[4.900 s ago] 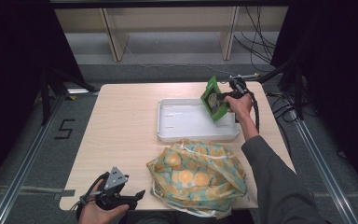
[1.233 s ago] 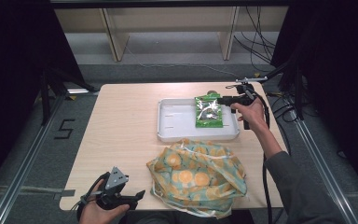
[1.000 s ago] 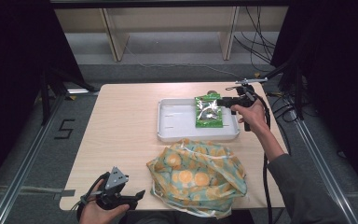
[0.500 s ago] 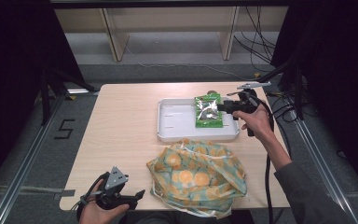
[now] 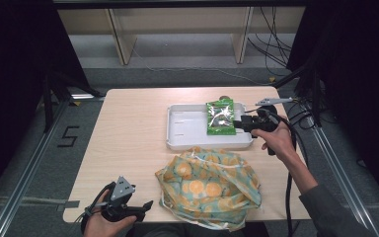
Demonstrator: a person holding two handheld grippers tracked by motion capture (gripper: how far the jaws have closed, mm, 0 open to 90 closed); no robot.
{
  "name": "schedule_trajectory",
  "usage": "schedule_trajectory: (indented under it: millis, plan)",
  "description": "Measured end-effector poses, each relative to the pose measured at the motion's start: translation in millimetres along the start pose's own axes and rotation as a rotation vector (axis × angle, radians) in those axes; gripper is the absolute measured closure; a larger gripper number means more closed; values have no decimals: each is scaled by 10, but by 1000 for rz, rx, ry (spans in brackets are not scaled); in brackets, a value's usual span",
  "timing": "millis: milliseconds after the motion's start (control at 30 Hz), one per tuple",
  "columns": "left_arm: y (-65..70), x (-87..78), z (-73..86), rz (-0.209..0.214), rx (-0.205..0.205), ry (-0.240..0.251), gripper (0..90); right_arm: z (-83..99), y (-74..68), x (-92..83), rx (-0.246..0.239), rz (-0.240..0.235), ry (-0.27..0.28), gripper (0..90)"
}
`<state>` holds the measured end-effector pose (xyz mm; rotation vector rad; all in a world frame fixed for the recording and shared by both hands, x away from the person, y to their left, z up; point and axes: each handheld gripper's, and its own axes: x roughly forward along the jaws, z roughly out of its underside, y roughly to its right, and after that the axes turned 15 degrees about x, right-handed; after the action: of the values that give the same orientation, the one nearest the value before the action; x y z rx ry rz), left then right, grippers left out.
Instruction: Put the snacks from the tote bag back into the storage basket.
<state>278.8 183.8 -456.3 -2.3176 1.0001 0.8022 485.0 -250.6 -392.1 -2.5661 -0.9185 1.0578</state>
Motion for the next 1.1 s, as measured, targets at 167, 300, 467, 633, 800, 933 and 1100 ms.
schedule_trajectory:
  millis: [167,300,467,633,800,933,1100]
  plan:
    - [1,-3,4,-6,-4,4,215,71,67,-59,-24,2,1,511]
    - [-2,-2,0,0,2,1,214,150,74,-143,0,5,-2,505]
    - [0,0,1,-1,-2,6,215,239,108,-220,9,6,-3,492]
    - [-1,1,1,-2,-1,7,215,337,146,-286,6,15,-5,481]
    - [-1,-1,0,-1,-1,1,214,419,162,-323,9,14,-19,470]
    - [-1,-3,0,-8,3,2,214,465,173,-349,-10,11,-19,457]
    - [15,-2,3,-9,-23,5,213,521,140,-386,-2,7,-13,437]
